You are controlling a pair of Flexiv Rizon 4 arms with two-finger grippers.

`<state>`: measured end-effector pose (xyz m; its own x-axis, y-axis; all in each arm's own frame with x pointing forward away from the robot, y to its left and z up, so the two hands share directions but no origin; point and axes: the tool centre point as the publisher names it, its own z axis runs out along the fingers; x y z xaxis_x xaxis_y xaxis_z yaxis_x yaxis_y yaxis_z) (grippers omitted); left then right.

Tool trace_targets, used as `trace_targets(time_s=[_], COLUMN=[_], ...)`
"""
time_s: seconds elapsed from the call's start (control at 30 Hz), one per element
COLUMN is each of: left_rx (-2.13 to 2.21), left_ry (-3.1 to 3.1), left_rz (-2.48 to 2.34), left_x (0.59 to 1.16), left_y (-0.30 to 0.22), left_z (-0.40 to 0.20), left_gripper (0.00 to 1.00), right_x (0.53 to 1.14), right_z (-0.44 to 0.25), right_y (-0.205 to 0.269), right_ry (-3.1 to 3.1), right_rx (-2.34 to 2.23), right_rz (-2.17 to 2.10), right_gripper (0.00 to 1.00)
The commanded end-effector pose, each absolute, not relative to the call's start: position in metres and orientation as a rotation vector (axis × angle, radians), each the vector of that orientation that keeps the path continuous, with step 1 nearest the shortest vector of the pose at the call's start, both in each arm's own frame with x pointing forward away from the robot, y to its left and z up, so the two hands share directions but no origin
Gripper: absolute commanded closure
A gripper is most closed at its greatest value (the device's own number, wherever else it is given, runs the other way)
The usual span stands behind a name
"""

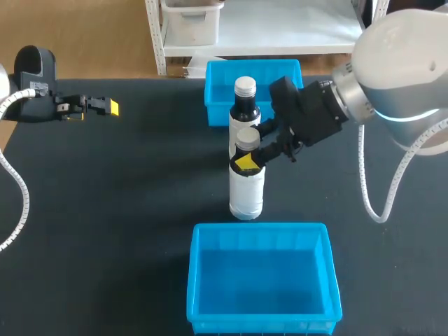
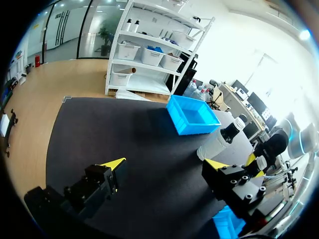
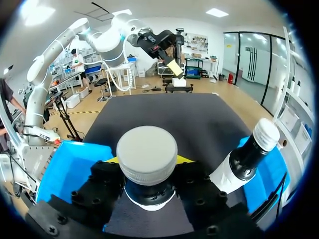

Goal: Pick up the bottle, and place it in the far bin if it is heavy, or in the near bin if it is light.

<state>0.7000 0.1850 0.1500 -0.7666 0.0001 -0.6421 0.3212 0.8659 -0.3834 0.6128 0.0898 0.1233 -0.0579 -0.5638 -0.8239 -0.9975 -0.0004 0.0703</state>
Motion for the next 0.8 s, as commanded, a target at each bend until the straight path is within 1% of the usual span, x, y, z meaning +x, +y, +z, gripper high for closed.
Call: trace_targets(time_s=[0.03, 0.2, 0.5, 0.8], left_rx=[0.231, 0.231, 0.231, 0.231], left_ry=[2.374, 2.374, 2.374, 2.374], left_rz=[-0.636, -0.636, -0.636, -0.636], left_x=[0.7, 0.7, 0.7, 0.7], left_y=[0.185, 0.185, 0.185, 0.185], left_z=[0.15, 0.15, 0.15, 0.15], left_gripper=[0.0, 0.0, 0.0, 0.0], right_x=[0.611, 0.611, 0.603, 0.561], right_z=[0.131, 0.155, 0.221, 0.263], right_y=[0.088, 0.086, 0.084, 0.099], right_ry=[1.672, 1.648, 1.585, 1.492], right_rx=[-1.618, -1.618, -1.642, -1.714], right_rz=[0.92, 0.894, 0.865, 0.9], right_gripper=[1.0, 1.0, 1.0, 1.0])
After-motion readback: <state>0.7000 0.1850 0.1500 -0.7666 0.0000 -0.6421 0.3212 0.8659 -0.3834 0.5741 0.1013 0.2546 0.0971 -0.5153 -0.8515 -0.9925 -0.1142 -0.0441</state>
